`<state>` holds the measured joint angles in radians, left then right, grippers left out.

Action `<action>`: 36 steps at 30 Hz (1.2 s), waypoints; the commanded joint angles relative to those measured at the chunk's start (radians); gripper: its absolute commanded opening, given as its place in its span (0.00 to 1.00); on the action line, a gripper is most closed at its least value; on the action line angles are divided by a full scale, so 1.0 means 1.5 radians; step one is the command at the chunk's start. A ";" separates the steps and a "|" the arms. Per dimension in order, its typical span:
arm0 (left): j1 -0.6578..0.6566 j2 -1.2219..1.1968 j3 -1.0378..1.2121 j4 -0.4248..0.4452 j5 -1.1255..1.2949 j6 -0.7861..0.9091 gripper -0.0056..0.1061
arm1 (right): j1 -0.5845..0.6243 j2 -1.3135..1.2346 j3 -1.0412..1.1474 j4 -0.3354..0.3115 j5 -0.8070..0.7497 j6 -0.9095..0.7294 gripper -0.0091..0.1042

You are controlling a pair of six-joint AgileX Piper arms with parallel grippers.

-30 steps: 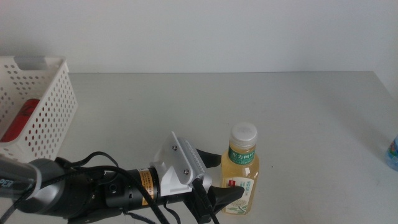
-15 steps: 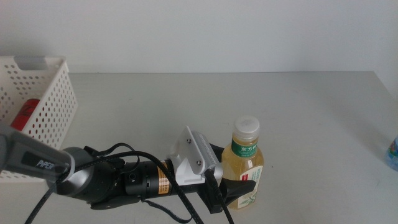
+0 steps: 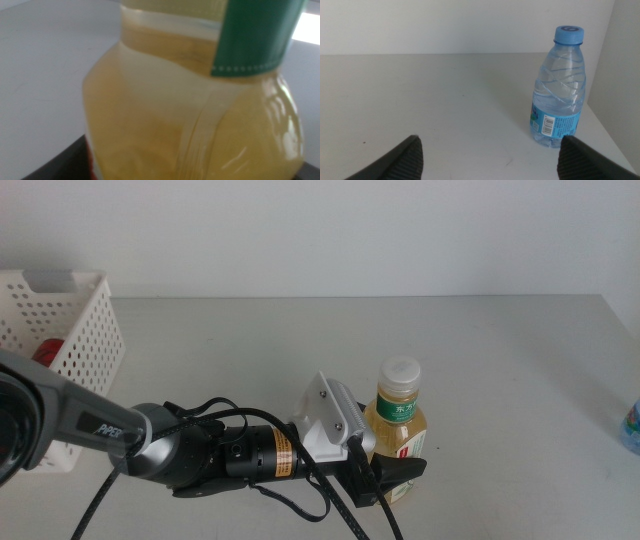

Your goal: Use arms to grab the bottles and put them into the dustbin to the left of the table.

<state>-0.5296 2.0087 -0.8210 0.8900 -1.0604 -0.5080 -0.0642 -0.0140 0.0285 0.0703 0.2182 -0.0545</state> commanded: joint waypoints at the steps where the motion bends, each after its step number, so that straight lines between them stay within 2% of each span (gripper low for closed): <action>1: -0.010 -0.023 -0.023 -0.028 -0.039 -0.012 0.87 | -0.002 -0.014 -0.007 -0.004 -0.054 -0.009 0.70; 9: -0.020 -0.016 -0.042 -0.027 -0.027 -0.014 0.85 | -0.002 -0.014 -0.007 -0.004 -0.054 -0.009 0.70; 12: -0.019 -0.016 -0.043 -0.012 -0.013 -0.038 0.78 | -0.002 -0.014 -0.007 -0.004 -0.054 -0.009 0.70; 16: -0.018 -0.024 -0.053 0.021 0.049 -0.088 0.53 | -0.002 -0.014 -0.007 -0.004 -0.054 -0.009 0.70; 20: -0.018 -0.082 -0.054 0.029 0.127 -0.140 0.26 | -0.002 -0.014 -0.007 -0.004 -0.054 -0.009 0.70; 24: -0.018 -0.161 -0.071 0.029 0.272 -0.185 0.05 | -0.002 -0.014 -0.007 -0.004 -0.054 -0.009 0.70; 27: -0.018 -0.222 -0.102 0.041 0.411 -0.246 0.04 | -0.002 -0.014 -0.007 -0.004 -0.054 -0.009 0.70; 29: -0.018 -0.254 -0.127 0.072 0.487 -0.291 0.04 | -0.002 -0.014 -0.007 -0.004 -0.054 -0.009 0.70; 32: -0.018 -0.289 -0.157 0.130 0.561 -0.352 0.04 | -0.002 -0.014 -0.007 -0.004 -0.054 -0.009 0.70; 36: -0.003 -0.327 -0.186 0.164 0.608 -0.411 0.04 | -0.002 -0.014 -0.007 -0.004 -0.054 -0.009 0.70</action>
<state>-0.5425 1.5950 -1.0420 1.1308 -0.1317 -1.0708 -0.0642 -0.0140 0.0285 0.0703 0.2182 -0.0545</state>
